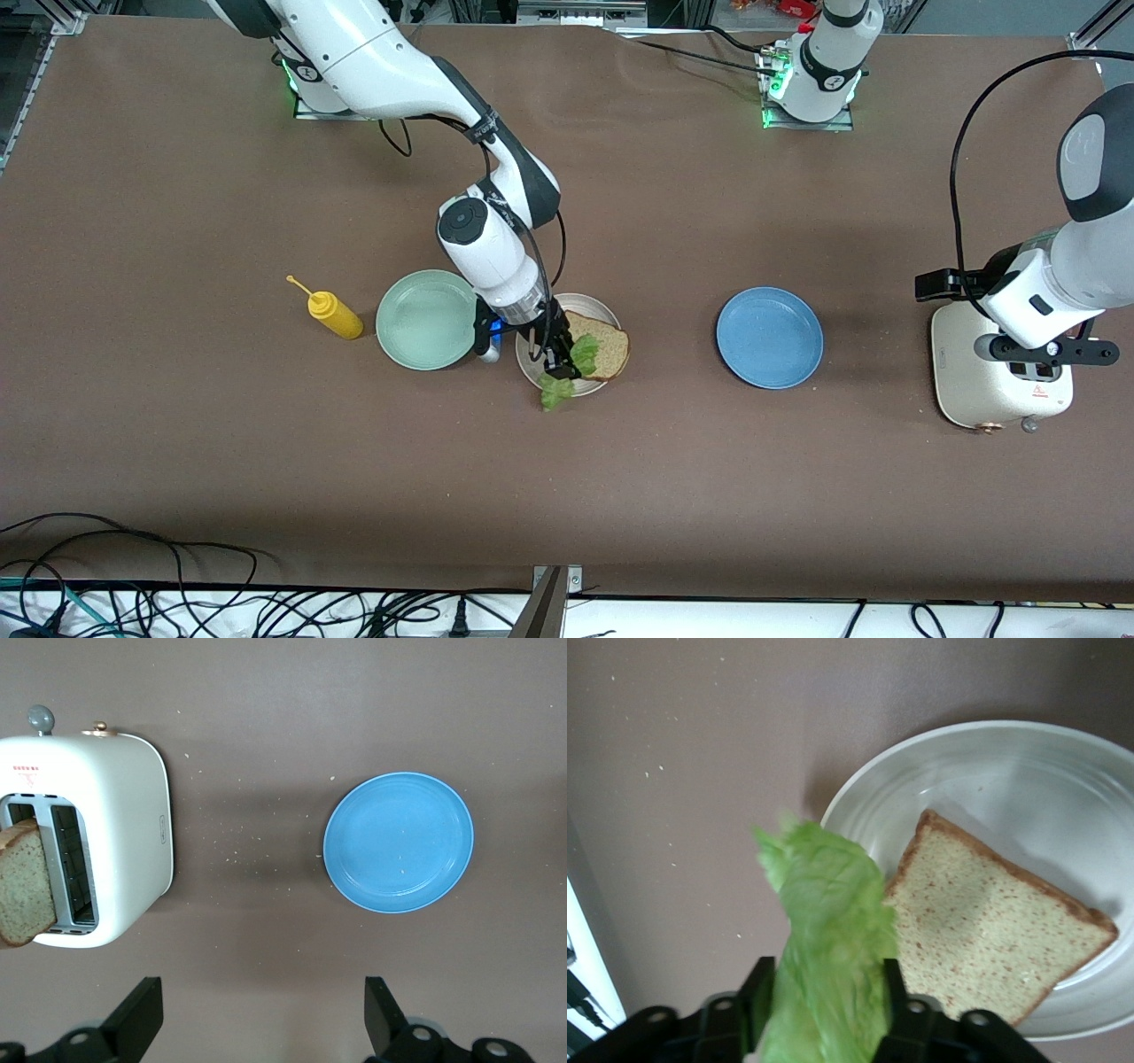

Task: Make sandwich on beige plate with both arms
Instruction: 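Lower the lettuce onto the bread slice and open the right gripper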

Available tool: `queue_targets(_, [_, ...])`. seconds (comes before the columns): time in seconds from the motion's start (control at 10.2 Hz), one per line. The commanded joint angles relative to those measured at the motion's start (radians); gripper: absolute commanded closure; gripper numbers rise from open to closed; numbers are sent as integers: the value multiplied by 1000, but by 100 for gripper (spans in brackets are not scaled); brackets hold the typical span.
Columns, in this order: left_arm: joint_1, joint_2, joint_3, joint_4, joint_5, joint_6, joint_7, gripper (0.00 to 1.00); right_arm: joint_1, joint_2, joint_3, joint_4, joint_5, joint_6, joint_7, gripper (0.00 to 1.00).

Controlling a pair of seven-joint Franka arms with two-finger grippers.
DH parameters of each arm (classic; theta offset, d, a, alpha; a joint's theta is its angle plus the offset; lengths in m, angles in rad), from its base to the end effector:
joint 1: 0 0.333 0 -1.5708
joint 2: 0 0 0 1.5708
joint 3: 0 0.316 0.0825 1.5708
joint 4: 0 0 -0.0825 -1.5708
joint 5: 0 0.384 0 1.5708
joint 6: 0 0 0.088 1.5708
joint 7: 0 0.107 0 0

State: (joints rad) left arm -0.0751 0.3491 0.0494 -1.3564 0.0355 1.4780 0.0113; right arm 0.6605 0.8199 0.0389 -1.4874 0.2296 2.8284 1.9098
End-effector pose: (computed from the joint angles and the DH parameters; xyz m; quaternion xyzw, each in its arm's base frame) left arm 0.6385 -0.0172 0.5082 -0.9930 0.0193 0.1131 0.0271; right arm 0.5901 0.4725 0.2415 -0.7279 0.6321 0.0045 0.2657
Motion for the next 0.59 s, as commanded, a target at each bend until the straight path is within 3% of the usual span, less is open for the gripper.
queue_targets(0.0, [1,-12,-5,-10,24,-2,21,0,14,16,-4,35,22,6,29,5])
queue_targets(0.2, [0,-12,-5,-10,24,-2,21,0,21,5,-5,33,22,-29,29,5])
queue_targets(0.49, [1,-12,-5,-10,23,-2,21,0,13,-53,-17,38,-4,-208,15,5])
